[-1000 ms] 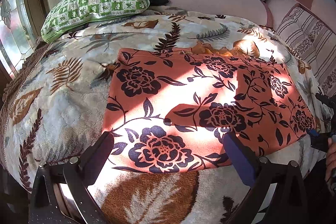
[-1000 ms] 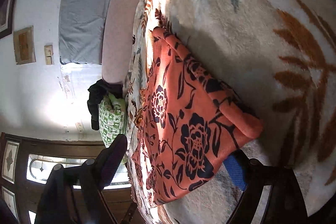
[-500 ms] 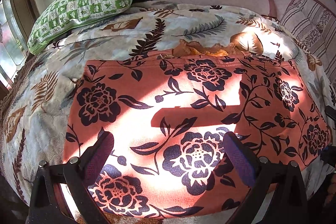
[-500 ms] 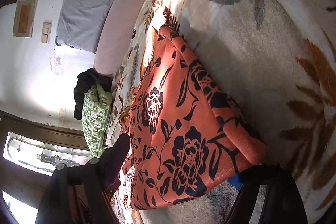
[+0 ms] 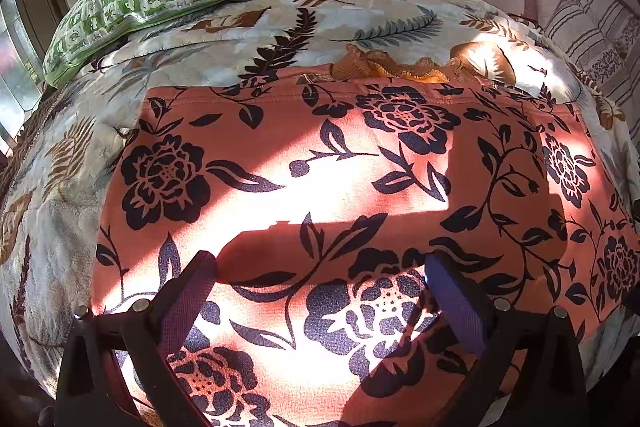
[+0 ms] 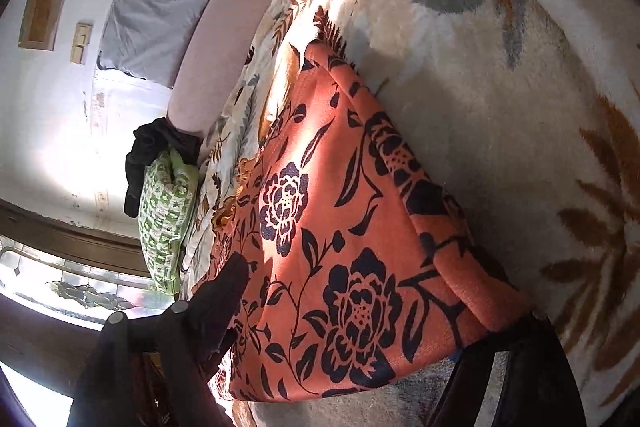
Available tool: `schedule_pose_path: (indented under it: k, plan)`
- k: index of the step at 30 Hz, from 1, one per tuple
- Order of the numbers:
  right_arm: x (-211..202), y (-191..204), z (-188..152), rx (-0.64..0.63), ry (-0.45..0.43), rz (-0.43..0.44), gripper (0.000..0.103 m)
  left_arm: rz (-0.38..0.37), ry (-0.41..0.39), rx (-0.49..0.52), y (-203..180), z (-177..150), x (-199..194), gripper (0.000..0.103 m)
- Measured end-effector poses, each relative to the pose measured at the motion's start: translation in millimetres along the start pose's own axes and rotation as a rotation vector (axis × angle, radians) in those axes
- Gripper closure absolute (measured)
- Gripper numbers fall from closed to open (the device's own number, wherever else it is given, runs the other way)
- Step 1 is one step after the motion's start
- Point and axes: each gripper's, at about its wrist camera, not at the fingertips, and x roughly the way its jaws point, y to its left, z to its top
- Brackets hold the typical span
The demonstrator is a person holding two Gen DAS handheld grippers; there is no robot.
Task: Fold small clothes
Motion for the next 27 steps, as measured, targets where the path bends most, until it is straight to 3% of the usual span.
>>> schedule_pose_path:
  k: [11,15,17,18,19,20,21,22,24,27]
  plan:
    - [3,-5,1,0.002,0.007,0.004,0.020,0.003,0.006,0.006,0,-1,2,0.000]
    - [2,-9,3,0.005,0.013,0.012,0.021,-0.019,-0.130,-0.029,9,-3,-33,0.000]
    - [1,-9,4,0.006,0.013,0.010,0.022,-0.004,-0.089,-0.005,7,-8,-20,0.000]
    - [1,-8,3,-0.002,0.014,-0.006,0.026,-0.002,0.003,0.027,4,-12,1,0.000]
    - [3,-5,3,-0.018,0.016,-0.030,0.030,0.005,0.003,0.053,1,-17,12,0.000]
    - [5,-3,3,-0.032,0.024,-0.055,0.041,0.009,-0.066,0.071,-1,-19,8,0.000]
    - [7,0,4,-0.043,0.040,-0.073,0.067,0.011,-0.046,0.075,-1,-18,9,0.000]
    - [12,3,6,-0.056,0.065,-0.095,0.079,-0.008,-0.029,0.053,2,-14,7,0.000]
    - [13,13,8,-0.099,0.071,-0.144,0.083,-0.066,-0.034,0.007,14,-9,-6,0.000]
    - [4,69,6,-0.266,0.020,-0.183,0.085,-0.094,-0.182,-0.091,55,-14,-49,0.000]
